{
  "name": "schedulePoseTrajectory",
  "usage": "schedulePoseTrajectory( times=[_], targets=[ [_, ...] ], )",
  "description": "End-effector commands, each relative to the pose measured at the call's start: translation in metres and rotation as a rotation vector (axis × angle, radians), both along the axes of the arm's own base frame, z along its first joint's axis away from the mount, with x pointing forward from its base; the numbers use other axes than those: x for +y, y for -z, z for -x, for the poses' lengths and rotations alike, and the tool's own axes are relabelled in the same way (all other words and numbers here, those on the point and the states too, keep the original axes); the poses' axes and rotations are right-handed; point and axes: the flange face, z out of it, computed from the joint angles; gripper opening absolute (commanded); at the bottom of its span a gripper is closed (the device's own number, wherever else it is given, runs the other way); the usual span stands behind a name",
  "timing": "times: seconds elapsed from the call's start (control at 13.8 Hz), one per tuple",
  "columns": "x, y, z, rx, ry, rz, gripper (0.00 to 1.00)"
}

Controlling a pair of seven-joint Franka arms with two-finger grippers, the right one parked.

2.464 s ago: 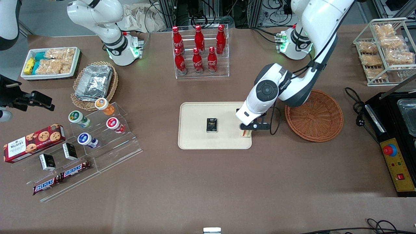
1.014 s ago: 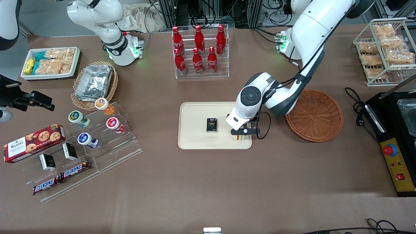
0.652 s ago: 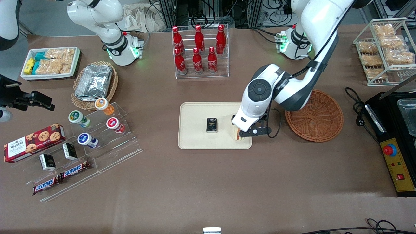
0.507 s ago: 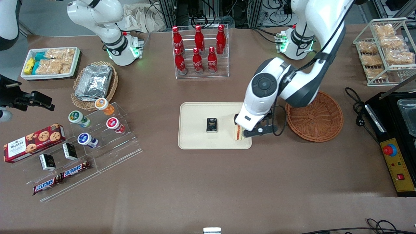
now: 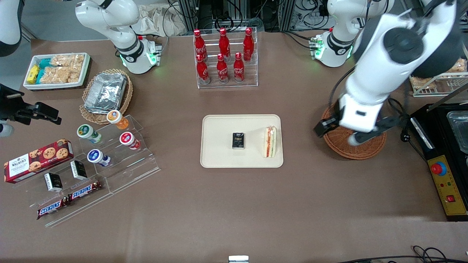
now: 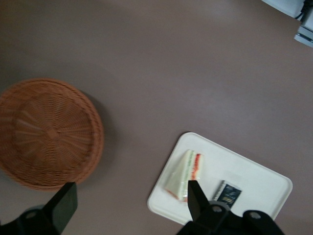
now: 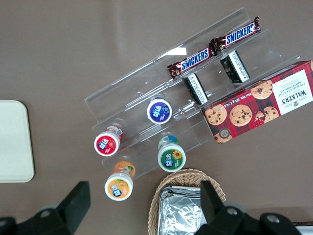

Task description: Place sandwich from basket to tray

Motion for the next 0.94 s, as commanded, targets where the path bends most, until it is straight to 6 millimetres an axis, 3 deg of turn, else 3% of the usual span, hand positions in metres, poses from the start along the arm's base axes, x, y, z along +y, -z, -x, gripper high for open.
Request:
schedulePoseTrajectory(
  times=[0.0, 0.29, 0.36, 0.58, 0.87],
  targets=[
    [0.049, -0.032, 0.028, 0.001, 0.091, -0.002, 1.0],
    [0.136, -0.053, 0.063, 0.007, 0.315, -0.011, 1.0],
    [0.146, -0.056, 0.066, 0.028, 0.35, -0.001, 1.0],
    [0.153, -0.083, 0.064, 0.016, 0.362, -0.009, 1.0],
    [0.167, -0.077, 0.061, 0.061, 0.443, -0.018, 1.0]
  ],
)
